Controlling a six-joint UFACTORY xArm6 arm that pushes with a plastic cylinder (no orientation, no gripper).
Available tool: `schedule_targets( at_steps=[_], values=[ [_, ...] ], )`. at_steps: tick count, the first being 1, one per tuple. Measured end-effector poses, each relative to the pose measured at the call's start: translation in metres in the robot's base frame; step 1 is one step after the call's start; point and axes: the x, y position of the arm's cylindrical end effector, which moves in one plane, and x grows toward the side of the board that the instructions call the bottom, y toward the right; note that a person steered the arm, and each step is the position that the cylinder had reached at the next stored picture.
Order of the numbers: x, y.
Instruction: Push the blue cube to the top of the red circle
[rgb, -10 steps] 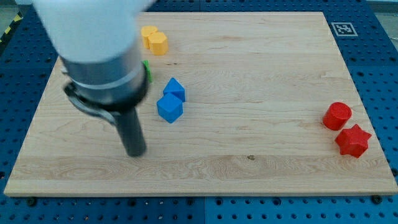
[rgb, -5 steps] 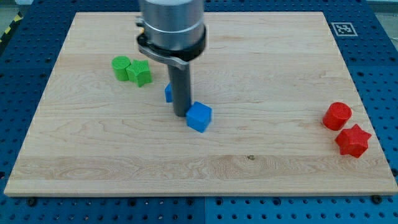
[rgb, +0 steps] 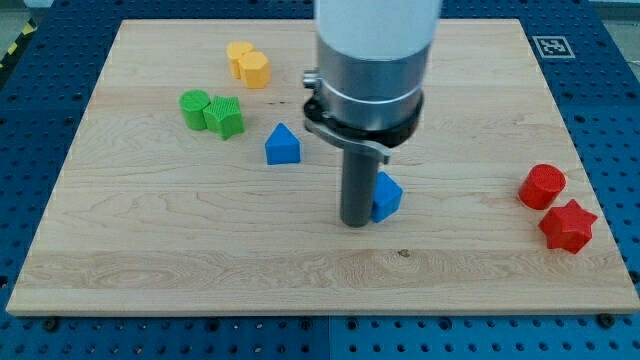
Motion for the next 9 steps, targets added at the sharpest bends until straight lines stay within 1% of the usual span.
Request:
schedule_targets(
  at_steps=[1,2,4,6,7,8,9],
  values=[
    [0.000,0.017],
    [-0.001,0.020],
    [-0.024,0.021],
    [-0.042,0.048],
    [-0.066,0.055],
    [-0.079,0.064],
    [-0.079,0.086]
  ],
)
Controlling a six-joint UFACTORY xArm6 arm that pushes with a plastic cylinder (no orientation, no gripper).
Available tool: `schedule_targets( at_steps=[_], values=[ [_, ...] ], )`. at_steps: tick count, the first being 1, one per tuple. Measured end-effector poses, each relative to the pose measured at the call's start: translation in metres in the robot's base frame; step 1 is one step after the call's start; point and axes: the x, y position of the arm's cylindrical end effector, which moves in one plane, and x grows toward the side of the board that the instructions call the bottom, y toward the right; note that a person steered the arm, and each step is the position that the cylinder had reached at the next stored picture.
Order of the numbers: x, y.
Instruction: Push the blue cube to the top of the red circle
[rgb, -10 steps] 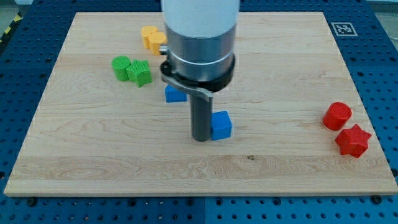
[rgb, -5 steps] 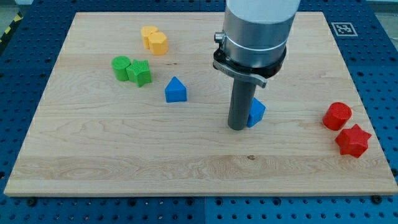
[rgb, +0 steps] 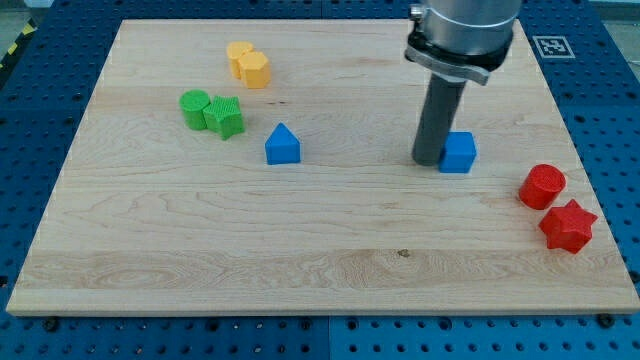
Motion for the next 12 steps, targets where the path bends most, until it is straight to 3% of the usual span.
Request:
schedule_targets(
  at_steps=[8,10,12],
  values=[
    [-0.012,0.073],
    [-0.006,0.029],
    [0.062,-0.045]
  ],
)
